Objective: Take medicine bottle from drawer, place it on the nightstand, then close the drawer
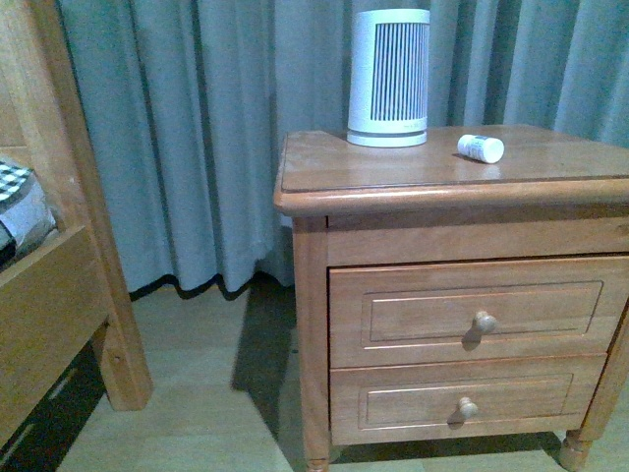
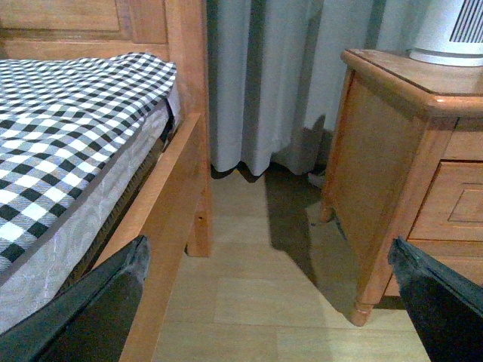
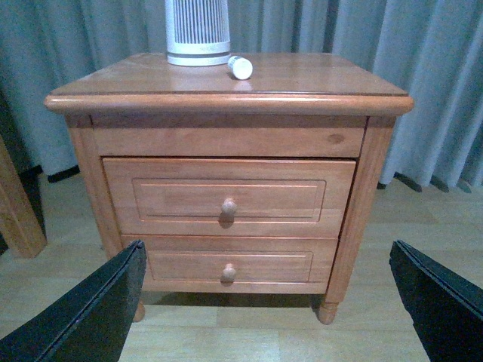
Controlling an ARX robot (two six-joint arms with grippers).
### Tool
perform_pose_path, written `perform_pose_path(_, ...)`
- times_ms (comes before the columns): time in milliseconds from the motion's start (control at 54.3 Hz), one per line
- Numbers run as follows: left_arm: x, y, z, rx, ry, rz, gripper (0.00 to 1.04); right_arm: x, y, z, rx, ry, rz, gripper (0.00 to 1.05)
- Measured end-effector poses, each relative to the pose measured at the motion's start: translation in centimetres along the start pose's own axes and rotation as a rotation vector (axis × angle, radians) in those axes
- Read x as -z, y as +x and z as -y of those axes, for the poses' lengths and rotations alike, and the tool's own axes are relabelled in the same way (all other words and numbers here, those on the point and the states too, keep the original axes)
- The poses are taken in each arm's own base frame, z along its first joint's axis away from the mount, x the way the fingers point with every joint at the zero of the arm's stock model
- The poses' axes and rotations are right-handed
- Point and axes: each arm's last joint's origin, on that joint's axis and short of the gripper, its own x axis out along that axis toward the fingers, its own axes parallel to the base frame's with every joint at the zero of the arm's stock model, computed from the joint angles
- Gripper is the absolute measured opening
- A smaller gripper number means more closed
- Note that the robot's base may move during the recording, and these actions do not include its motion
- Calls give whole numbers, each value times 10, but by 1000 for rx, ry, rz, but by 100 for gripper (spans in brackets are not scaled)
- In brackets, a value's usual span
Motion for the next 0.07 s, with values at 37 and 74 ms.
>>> perform_pose_path(37,0,0,0,0,0,0,98,0,0,0,0,0,0,98)
perform_pose_path(74,0,0,0,0,0,0,98,0,0,0,0,0,0,98)
